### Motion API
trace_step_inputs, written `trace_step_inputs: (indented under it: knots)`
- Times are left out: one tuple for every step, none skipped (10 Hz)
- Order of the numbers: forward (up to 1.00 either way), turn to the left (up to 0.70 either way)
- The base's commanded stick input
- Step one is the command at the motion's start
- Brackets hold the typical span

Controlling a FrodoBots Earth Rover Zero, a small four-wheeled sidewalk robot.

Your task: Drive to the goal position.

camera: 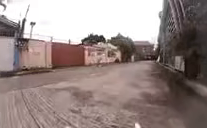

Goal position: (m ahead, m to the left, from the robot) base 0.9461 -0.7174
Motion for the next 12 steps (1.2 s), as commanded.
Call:
trace_step_inputs:
  knots:
    - [0.7,-0.13]
    - [0.7,-0.28]
    - [0.7,-0.35]
    - [0.7,-0.35]
    - [0.7,-0.32]
    - [0.7,-0.27]
    - [0.7,-0.22]
    - [0.7,-0.17]
    - [0.7,-0.12]
    - [0.7,-0.07]
    - [0.7,-0.02]
    - [0.47,0.0]
